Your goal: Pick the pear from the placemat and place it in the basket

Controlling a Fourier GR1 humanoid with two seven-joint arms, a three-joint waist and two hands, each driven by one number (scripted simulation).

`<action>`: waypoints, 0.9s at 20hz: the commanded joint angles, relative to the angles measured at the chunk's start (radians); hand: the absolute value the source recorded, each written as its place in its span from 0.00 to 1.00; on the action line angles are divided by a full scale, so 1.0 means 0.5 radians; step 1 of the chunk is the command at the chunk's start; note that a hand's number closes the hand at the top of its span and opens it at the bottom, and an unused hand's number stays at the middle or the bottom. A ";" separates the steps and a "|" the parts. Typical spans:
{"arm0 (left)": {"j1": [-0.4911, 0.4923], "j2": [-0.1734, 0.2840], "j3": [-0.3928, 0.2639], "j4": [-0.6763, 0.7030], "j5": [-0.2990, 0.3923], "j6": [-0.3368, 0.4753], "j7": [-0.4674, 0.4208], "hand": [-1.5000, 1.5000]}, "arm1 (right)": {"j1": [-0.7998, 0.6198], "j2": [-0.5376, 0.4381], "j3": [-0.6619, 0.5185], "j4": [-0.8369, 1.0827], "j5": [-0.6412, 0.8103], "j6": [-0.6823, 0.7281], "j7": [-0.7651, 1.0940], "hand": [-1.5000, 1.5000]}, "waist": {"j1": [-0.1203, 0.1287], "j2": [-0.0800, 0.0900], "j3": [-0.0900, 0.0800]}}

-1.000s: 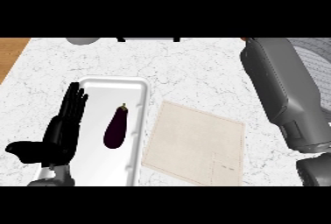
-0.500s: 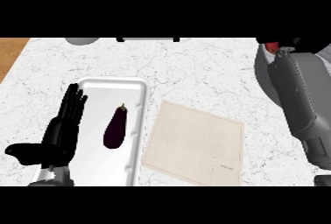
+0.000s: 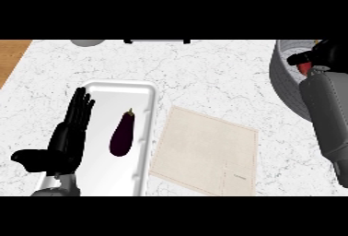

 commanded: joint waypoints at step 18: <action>0.056 0.019 0.040 -0.045 0.013 -0.062 0.005 0.50 | 0.348 -0.057 -0.237 0.076 -0.282 -0.386 -0.246 1.00 | 0.006 0.002 0.000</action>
